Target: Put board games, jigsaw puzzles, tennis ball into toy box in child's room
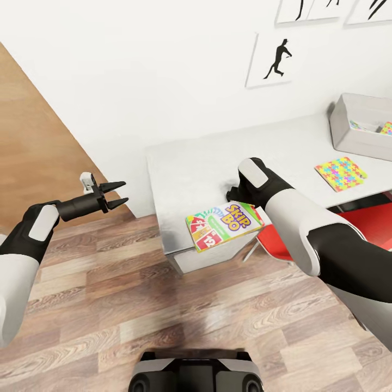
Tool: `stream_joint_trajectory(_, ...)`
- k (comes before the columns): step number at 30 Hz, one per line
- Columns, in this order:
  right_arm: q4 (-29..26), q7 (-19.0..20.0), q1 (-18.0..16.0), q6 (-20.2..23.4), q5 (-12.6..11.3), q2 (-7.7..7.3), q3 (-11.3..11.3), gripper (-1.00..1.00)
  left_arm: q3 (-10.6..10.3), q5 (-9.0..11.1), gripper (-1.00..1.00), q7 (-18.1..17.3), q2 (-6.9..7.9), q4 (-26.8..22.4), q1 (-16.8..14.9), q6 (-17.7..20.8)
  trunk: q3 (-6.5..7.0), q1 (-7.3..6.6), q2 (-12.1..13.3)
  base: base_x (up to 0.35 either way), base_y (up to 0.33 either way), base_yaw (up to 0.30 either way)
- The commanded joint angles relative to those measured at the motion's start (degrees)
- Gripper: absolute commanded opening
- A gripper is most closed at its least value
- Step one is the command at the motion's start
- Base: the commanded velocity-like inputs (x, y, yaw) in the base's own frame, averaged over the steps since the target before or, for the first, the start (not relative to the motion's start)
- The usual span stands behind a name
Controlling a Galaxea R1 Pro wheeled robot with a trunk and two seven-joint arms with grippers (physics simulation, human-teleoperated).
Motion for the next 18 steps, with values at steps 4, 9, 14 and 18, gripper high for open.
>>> stream_joint_trajectory(4,-0.04,-0.41,-0.04,0.23,-0.61,0.02,0.47,1.0,0.07,-0.22,1.0,-0.29,0.02,0.06,-0.04,0.18,-0.08,0.03,-0.09,-0.047,0.062,0.0)
stream_joint_trajectory(9,-0.04,-0.42,-0.04,0.23,-0.61,0.05,0.47,1.0,0.07,-0.19,1.0,-0.29,0.01,0.06,-0.04,0.18,-0.08,0.03,-0.09,-0.02,0.055,0.0)
stream_joint_trajectory(14,-0.04,-0.41,-0.04,0.23,-0.61,0.11,0.47,1.0,0.11,-0.21,1.0,-0.29,0.02,0.06,-0.04,0.18,-0.08,0.03,-0.09,-0.003,0.084,0.0)
stream_joint_trajectory(18,-0.04,-0.42,-0.04,0.23,-0.61,0.13,0.47,1.0,0.08,-0.22,1.0,-0.29,0.03,0.08,-0.04,0.18,-0.08,0.03,-0.09,0.0,0.052,0.0)
